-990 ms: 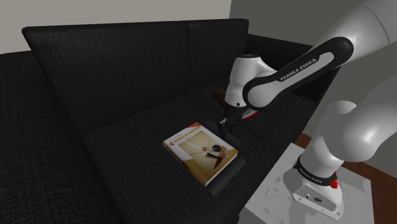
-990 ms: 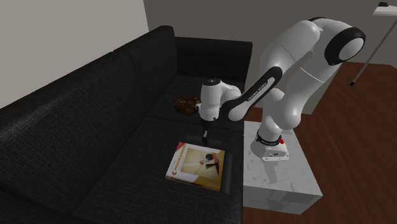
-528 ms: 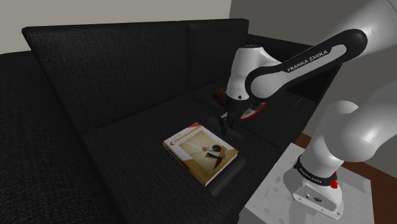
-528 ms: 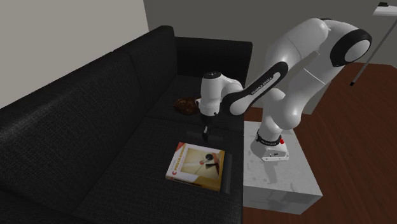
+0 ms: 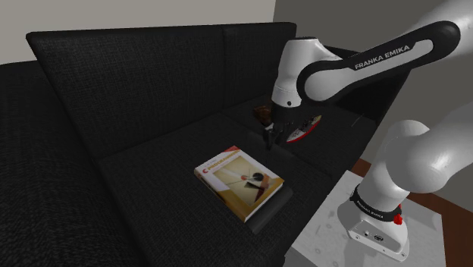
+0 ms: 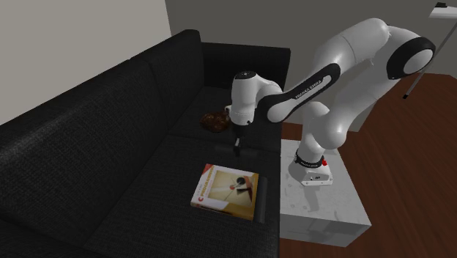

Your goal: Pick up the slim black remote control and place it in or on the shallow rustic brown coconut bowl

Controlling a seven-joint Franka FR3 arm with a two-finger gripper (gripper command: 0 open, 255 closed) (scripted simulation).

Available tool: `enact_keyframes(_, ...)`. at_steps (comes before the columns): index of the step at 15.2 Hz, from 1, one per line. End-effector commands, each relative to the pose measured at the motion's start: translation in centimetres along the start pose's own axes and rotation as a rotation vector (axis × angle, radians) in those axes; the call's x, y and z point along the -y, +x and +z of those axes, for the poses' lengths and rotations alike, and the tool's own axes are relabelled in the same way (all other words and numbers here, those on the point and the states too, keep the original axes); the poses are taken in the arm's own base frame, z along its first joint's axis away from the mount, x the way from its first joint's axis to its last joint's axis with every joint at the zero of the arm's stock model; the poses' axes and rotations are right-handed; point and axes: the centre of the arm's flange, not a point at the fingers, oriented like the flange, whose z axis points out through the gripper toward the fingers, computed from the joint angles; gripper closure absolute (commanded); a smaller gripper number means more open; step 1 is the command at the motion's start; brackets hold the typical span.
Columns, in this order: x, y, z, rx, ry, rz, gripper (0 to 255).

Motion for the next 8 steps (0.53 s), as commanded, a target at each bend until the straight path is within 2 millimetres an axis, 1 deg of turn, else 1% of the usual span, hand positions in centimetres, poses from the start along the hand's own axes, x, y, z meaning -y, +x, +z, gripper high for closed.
enact_keyframes(1, 0.1, 0.0, -1.1, 0.000, 0.000, 0.000, 255)
enact_keyframes(8, 0.4, 0.1, -4.8, 0.000, 0.000, 0.000, 255)
